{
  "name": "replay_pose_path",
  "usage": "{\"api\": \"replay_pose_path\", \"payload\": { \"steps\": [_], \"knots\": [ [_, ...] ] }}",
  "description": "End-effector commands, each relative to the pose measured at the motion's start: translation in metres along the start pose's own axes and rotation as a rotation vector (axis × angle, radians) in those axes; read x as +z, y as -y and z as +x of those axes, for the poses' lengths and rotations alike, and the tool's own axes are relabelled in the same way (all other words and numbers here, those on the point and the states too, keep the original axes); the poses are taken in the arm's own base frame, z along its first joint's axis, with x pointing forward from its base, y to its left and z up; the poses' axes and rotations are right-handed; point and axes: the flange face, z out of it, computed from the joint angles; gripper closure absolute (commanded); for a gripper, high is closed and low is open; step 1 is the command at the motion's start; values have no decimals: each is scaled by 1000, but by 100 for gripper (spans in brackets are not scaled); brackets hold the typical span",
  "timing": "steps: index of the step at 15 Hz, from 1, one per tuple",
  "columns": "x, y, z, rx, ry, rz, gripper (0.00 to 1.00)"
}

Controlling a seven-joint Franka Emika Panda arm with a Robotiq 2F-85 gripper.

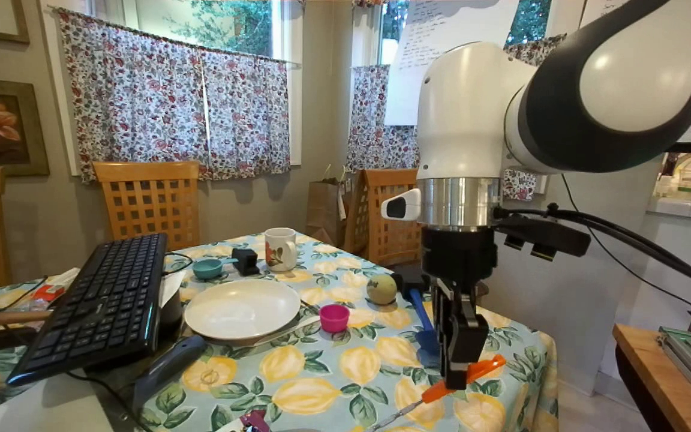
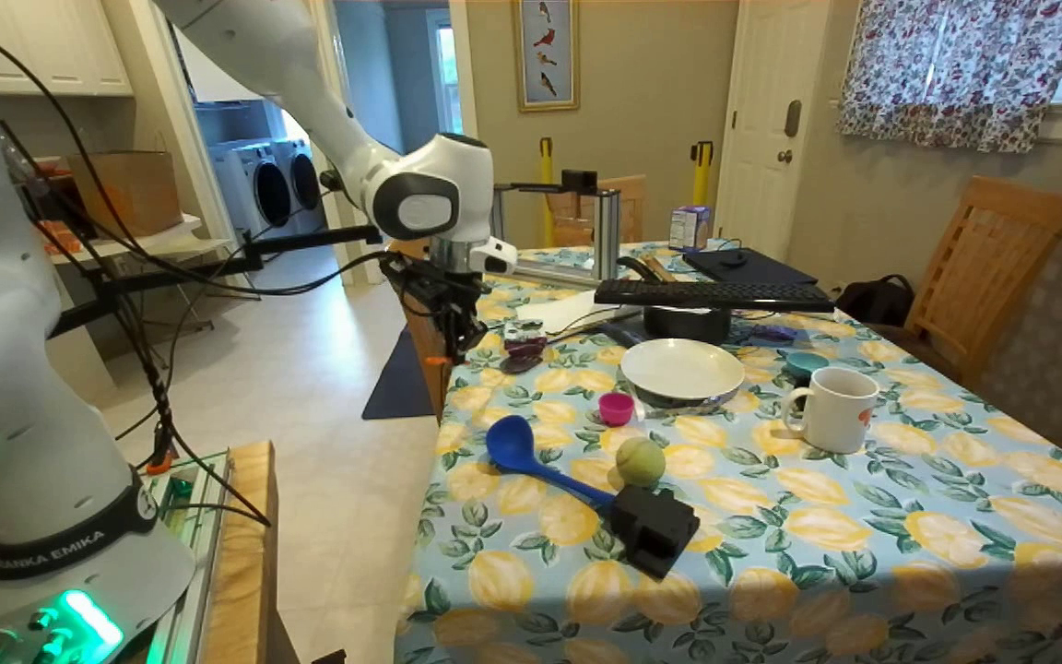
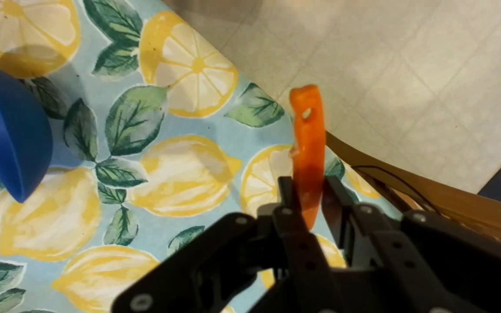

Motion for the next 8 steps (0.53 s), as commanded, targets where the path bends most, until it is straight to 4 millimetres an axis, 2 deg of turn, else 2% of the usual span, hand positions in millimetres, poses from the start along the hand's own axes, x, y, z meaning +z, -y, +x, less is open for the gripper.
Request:
{"api": "replay_pose_path", "payload": {
  "steps": [1, 5, 6, 7, 8],
  "knots": [
    [-10, -21, -2, -14, 42, -67, 95],
    [-15, -41, 0, -75, 108, -175, 95],
    [-16, -44, 1, -89, 122, -175, 81],
    [-18, -45, 3, -95, 131, -173, 55],
    [-20, -45, 5, -90, 129, -165, 55]
  ]
}}
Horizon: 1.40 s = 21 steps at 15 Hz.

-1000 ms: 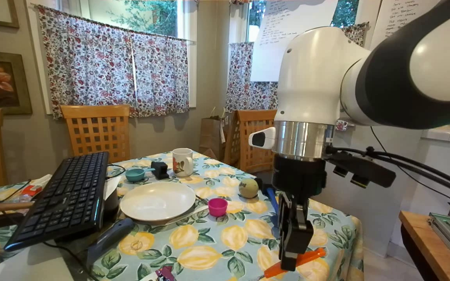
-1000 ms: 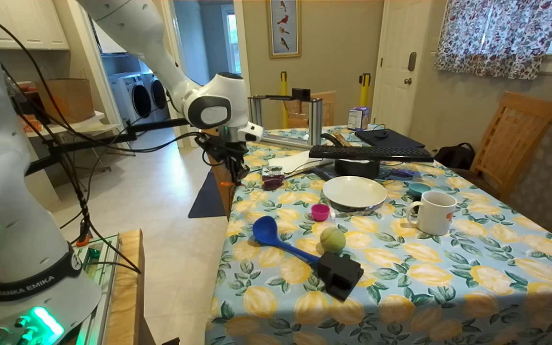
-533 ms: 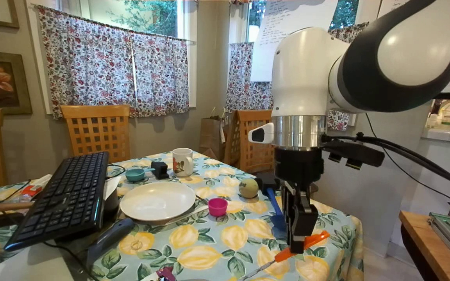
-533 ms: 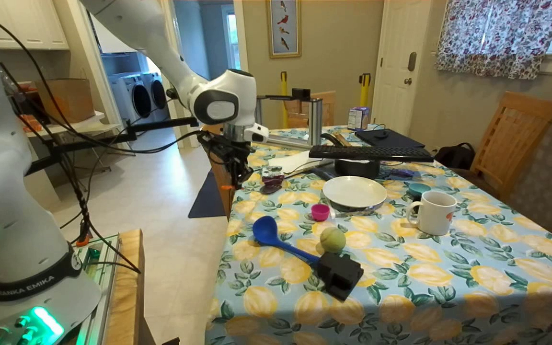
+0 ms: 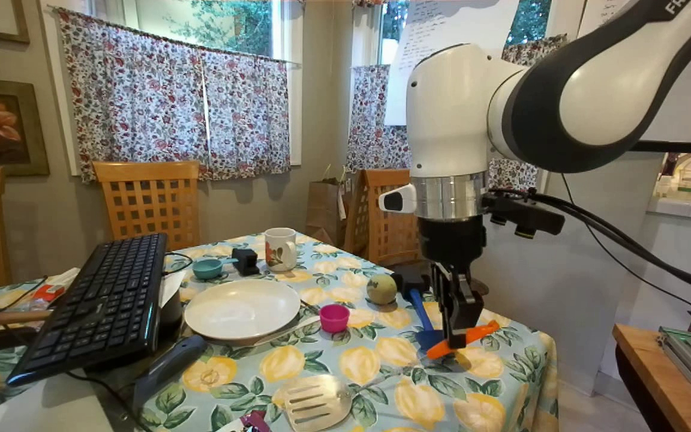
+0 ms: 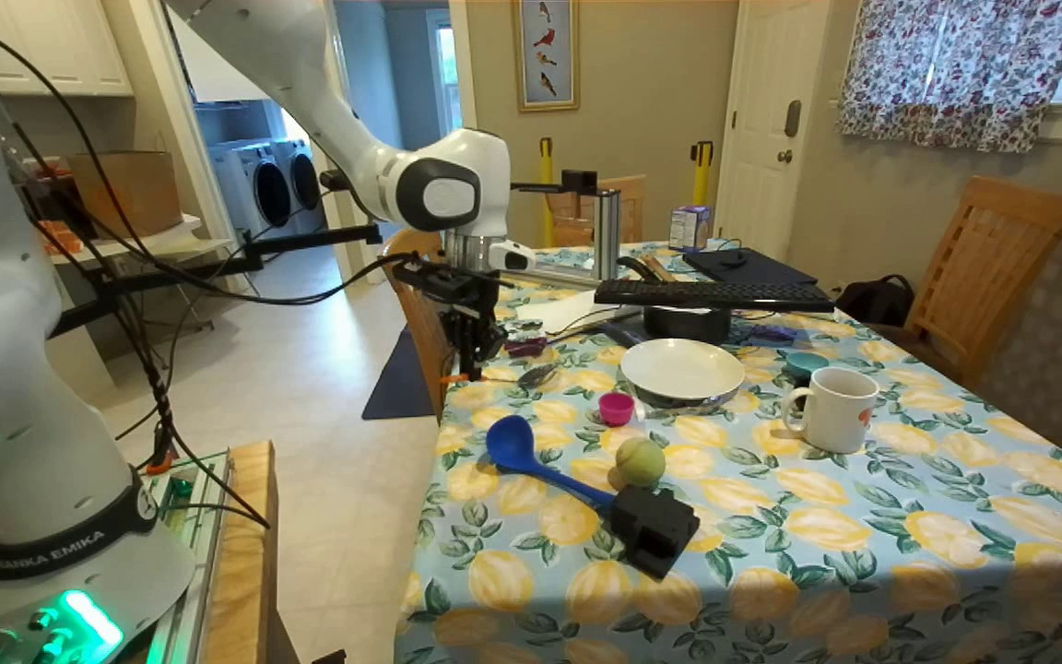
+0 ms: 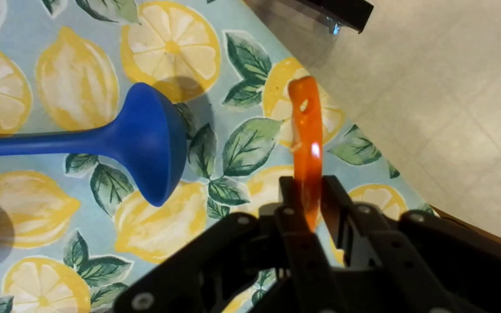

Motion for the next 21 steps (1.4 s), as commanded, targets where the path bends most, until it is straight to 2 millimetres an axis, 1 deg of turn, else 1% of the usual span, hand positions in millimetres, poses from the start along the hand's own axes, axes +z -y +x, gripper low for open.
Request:
{"api": "replay_pose_path", "payload": {
  "steps": [1, 2, 5, 7, 8, 9, 10, 14, 16, 17, 18, 20, 21],
  "knots": [
    [-10, -4, 7, -15, 16, 3, 52],
    [-11, -2, 9, 5, 12, 12, 46],
    [-12, 8, 12, 4, 0, 35, 24],
    [-5, 21, 12, -24, 17, 47, 12],
    [1, 28, 11, -42, 35, 47, 4],
    [6, 32, 9, -61, 47, 40, 1],
    [12, 35, 5, -43, 44, 14, 0],
    [35, 51, -22, -134, 51, -5, 0],
    [42, 55, -35, -126, 16, -17, 0],
    [46, 56, -36, -87, 10, 22, 0],
    [46, 53, -22, -106, 38, 14, 0],
    [52, 54, -29, -104, 33, 16, 0],
    [50, 59, -23, -116, -11, -17, 0]
  ]
}}
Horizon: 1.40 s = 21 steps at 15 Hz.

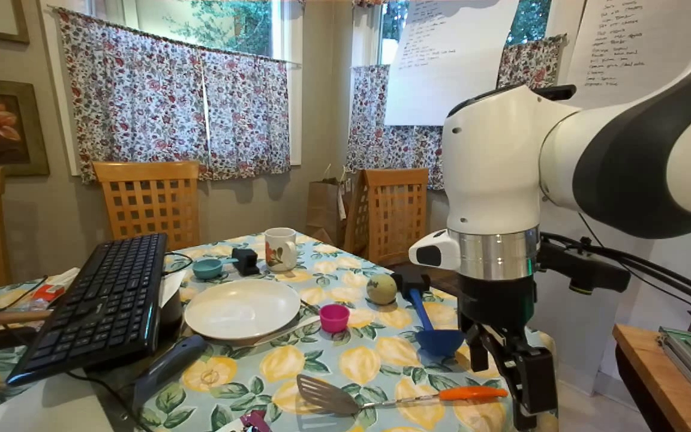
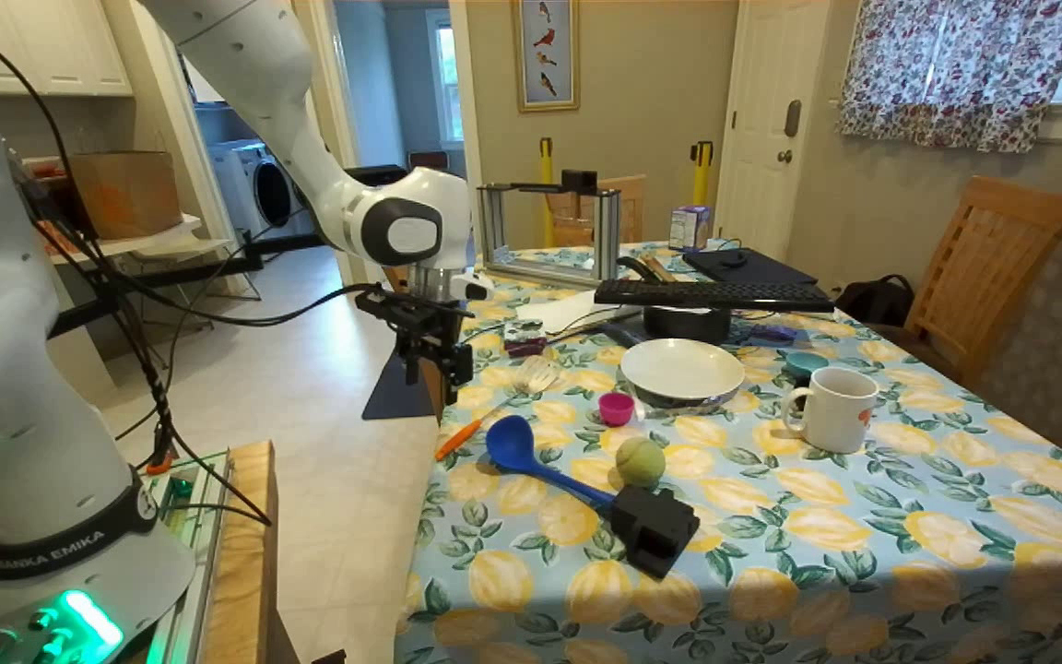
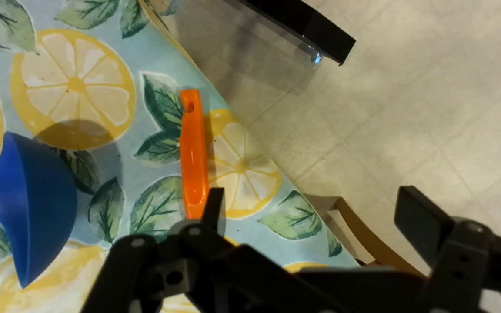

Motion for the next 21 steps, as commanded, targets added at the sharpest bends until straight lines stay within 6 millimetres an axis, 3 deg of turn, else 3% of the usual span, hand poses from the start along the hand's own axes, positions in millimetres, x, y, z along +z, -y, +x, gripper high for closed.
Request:
{"api": "replay_pose_path", "payload": {
  "steps": [1, 5, 11, 16, 21],
  "knots": [
    [-3, 4, 8, -81, -75, -87, 0],
    [-1, -7, 4, -175, -177, -168, 0],
    [15, -27, -13, -39, -305, -107, 0],
    [34, -40, -19, 46, -302, -47, 0],
    [46, -55, -10, 32, -274, 9, 0]
  ]
}}
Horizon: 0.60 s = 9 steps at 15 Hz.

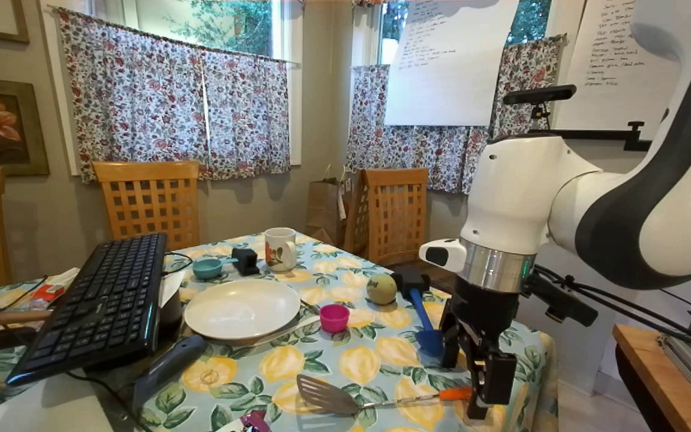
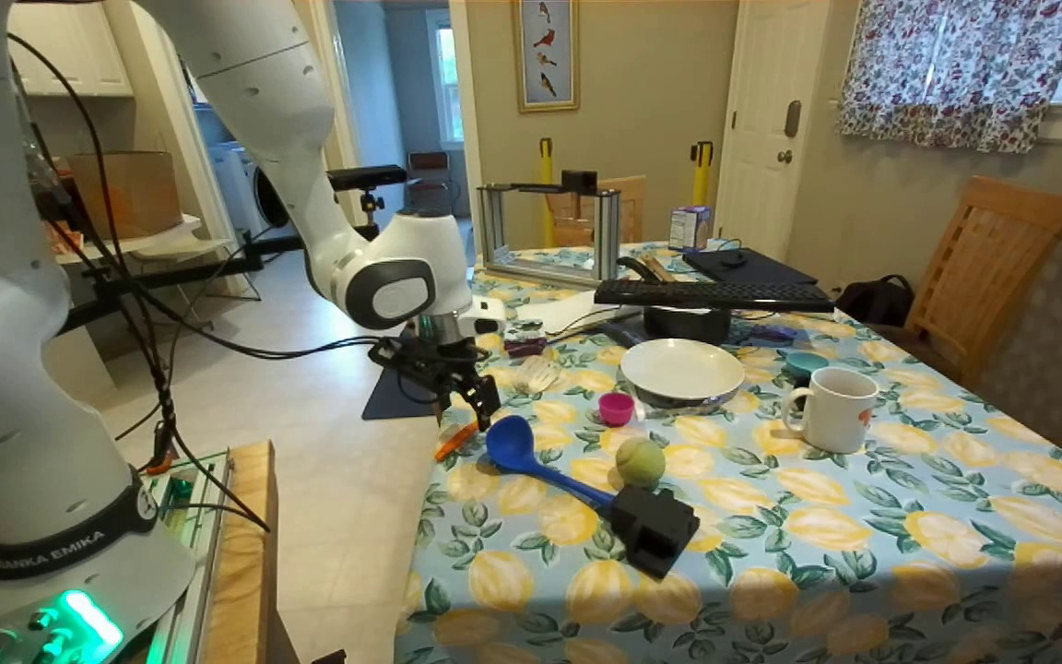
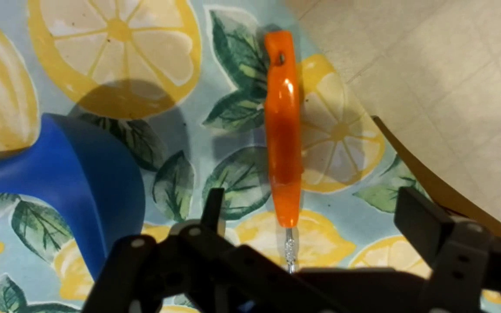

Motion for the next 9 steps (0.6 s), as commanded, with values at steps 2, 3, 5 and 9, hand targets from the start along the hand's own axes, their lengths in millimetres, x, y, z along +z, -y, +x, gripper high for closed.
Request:
{"api": "replay_pose_path", "payload": {
  "steps": [2, 3, 5, 9],
  "knots": [
    [10, -14, 7, -15, 10, 40, 13],
    [11, -18, 8, -28, 7, 38, 24],
    [12, -22, 10, -29, 8, 37, 39],
    [11, -21, 10, -11, 8, 19, 66]
  ]
}}
